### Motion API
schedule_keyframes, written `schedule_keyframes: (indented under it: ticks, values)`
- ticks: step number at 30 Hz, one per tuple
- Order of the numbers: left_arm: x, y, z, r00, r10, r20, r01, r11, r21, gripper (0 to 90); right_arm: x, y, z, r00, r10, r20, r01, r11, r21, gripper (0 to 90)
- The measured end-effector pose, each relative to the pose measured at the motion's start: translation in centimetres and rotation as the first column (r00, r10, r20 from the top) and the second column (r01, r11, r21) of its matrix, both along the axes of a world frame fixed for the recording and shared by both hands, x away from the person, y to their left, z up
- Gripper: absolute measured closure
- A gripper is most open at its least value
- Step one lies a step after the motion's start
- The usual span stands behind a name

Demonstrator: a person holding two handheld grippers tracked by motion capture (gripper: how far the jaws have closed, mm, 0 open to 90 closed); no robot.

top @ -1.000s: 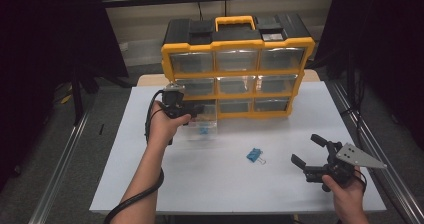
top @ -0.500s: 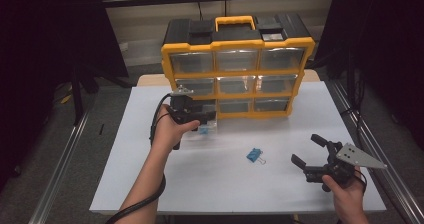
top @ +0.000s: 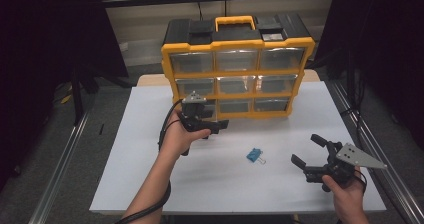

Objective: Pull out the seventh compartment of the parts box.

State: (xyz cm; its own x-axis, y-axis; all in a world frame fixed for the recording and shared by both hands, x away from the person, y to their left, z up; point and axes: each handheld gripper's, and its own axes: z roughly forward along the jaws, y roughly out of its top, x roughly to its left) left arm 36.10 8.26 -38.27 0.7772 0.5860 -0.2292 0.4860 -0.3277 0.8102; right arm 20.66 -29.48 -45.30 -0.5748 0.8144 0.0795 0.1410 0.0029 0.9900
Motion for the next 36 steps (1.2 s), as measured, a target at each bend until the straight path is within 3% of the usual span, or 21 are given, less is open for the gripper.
schedule_keyframes:
  ticks: [8, 12, 22, 36]
  values:
    - [-0.8, -0.9, -1.1, 0.9991, -0.042, -0.005, 0.042, 0.9991, 0.000, 21.5, 0.0, 0.1, 0.0, 1.0000, 0.004, -0.002, -0.004, 1.000, 0.000, 1.6]
    - [-1.1, -1.3, -1.5, 0.9984, -0.056, -0.003, 0.056, 0.9979, -0.032, 19.7, 0.0, 0.0, 0.0, 1.0000, 0.003, -0.002, -0.003, 1.000, 0.000, 1.6]
    - [-1.8, -2.7, -1.8, 0.9934, -0.114, -0.003, 0.114, 0.9929, -0.033, 16.8, 0.0, 0.1, 0.0, 1.0000, 0.004, -0.002, -0.004, 1.000, -0.001, 1.7]
    - [-2.3, -3.3, -3.0, 0.9911, -0.131, -0.024, 0.130, 0.9911, -0.027, 16.1, 0.0, 0.1, 0.0, 1.0000, 0.004, 0.000, -0.004, 1.000, -0.004, 1.7]
